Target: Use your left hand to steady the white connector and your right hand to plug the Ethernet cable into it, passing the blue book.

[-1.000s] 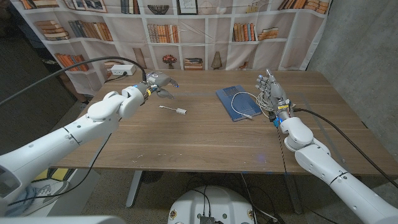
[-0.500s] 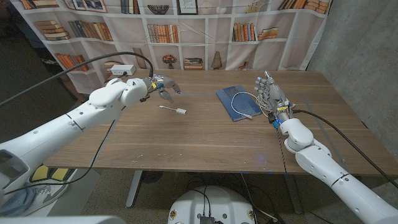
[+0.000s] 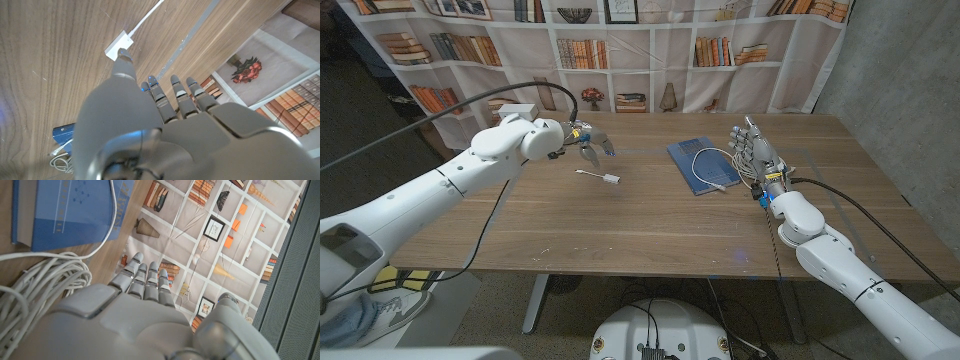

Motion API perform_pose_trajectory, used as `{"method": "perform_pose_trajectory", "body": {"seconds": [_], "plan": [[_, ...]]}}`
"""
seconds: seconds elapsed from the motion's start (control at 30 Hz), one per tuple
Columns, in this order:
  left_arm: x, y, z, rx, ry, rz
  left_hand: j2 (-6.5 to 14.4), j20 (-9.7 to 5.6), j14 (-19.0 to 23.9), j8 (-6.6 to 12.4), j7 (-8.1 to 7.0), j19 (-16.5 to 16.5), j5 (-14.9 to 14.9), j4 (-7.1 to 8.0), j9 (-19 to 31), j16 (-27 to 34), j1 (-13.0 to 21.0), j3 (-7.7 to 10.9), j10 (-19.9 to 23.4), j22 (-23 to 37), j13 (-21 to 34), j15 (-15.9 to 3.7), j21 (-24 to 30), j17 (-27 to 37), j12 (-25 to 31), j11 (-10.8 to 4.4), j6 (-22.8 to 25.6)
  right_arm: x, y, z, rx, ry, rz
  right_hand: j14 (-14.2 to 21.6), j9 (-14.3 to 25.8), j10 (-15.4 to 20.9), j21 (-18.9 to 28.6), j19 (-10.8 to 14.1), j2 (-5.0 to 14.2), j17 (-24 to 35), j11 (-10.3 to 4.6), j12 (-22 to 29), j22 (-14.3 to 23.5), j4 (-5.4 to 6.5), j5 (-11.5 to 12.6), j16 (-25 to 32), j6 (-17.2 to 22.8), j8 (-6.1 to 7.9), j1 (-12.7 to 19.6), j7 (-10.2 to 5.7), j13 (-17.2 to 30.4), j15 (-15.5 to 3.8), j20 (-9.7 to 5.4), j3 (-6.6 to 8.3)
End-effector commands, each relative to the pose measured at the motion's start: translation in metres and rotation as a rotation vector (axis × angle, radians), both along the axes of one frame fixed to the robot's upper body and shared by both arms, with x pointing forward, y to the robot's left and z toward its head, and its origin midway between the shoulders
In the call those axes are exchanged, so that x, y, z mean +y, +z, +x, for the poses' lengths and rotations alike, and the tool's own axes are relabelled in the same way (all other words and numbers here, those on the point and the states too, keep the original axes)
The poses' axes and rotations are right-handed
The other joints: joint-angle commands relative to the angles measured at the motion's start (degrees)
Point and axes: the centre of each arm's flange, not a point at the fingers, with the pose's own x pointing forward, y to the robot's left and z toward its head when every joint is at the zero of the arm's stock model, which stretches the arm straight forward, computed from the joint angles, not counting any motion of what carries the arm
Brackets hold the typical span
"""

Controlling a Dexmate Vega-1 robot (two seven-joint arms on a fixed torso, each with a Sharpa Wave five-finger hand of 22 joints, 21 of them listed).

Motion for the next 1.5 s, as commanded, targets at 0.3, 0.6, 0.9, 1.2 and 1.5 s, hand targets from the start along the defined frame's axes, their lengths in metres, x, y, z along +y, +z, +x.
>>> {"method": "perform_pose_trajectory", "body": {"seconds": [0.3, 0.6, 0.9, 1.2, 1.5], "plan": [[-0.005, -0.006, 0.018, -0.007, -0.056, 0.075, -0.7, -0.80, 1.6, 1.13, -3.36, 0.5, -0.2, -0.09, 0.2, 0.6, 2.2, 0.94, 0.6, 0.1, 0.1, -8.71, 0.4, 0.1, 0.6, -0.15, 1.6, 0.006, 0.003, 0.003, 0.015, -0.001, -0.013, 0.2, 0.3, 0.2, -0.2, -0.2, 0.35, 0.1, -0.15, -0.1, 0.2, -0.31, -0.2, 0.0, 0.4, -0.26, 0.9, -0.19, 0.2, 0.41, 0.28, 0.13], [-0.004, -0.016, 0.027, -0.004, -0.052, 0.082, -1.0, -0.75, 1.6, 1.44, -3.52, 0.6, -0.5, 0.27, 0.2, 0.5, 2.5, 1.07, 1.2, 0.0, 0.0, -8.39, 0.4, 0.2, 0.7, -0.14, 2.2, 0.012, 0.003, 0.007, 0.032, 0.010, -0.026, 0.2, 0.3, 0.3, -0.2, -0.3, 2.31, 0.1, -0.30, -0.1, 0.2, -0.65, -0.1, 0.0, 0.4, -0.27, 2.4, -0.36, 0.2, 0.35, 0.17, 1.36], [-0.007, -0.026, 0.037, 0.018, -0.037, 0.085, -1.1, 0.03, 1.6, 1.53, -3.04, 0.7, -0.7, 1.24, 0.2, 0.5, 1.5, 0.77, 1.3, 0.0, -0.1, -8.33, 0.5, 0.3, 0.6, -0.02, 2.4, 0.012, 0.002, 0.007, 0.044, 0.004, -0.022, 0.2, 0.3, 0.4, -0.3, -0.4, 3.11, 0.1, -0.32, -0.1, 0.2, -0.96, -0.2, 0.0, 0.4, -0.26, 3.3, -0.50, 0.2, 0.28, 0.17, 1.99], [-0.008, -0.036, 0.040, 0.009, -0.031, 0.080, -1.0, 0.57, 1.6, 1.47, -3.11, 0.8, -0.8, 1.40, 0.2, 0.5, 1.4, 0.88, 1.1, 0.1, -0.1, -8.03, 0.5, 0.3, 0.5, -0.04, 2.2, 0.013, 0.001, 0.008, 0.049, 0.009, -0.032, 0.2, 0.3, 0.5, -0.3, -0.4, 3.48, 0.0, -0.37, -0.1, 0.2, -1.24, -0.3, 0.0, 0.4, -0.30, 3.9, -0.65, 0.2, 0.31, 0.21, 2.39], [-0.009, -0.045, 0.033, -0.074, -0.017, 0.080, -1.1, 0.61, 2.3, 1.67, -3.20, 1.1, -0.9, 1.62, 0.2, 0.7, 1.2, 0.85, 1.4, 0.1, -0.1, -8.15, 0.6, 0.3, 0.6, -0.04, 2.7, 0.015, 0.001, 0.007, 0.051, 0.013, -0.042, 0.3, 0.3, 0.5, -0.3, -0.4, 3.53, 0.0, -0.37, -0.1, 0.2, -1.45, -0.4, 0.0, 0.4, -0.31, 4.3, -0.66, 0.2, 0.26, 0.24, 2.56]]}}
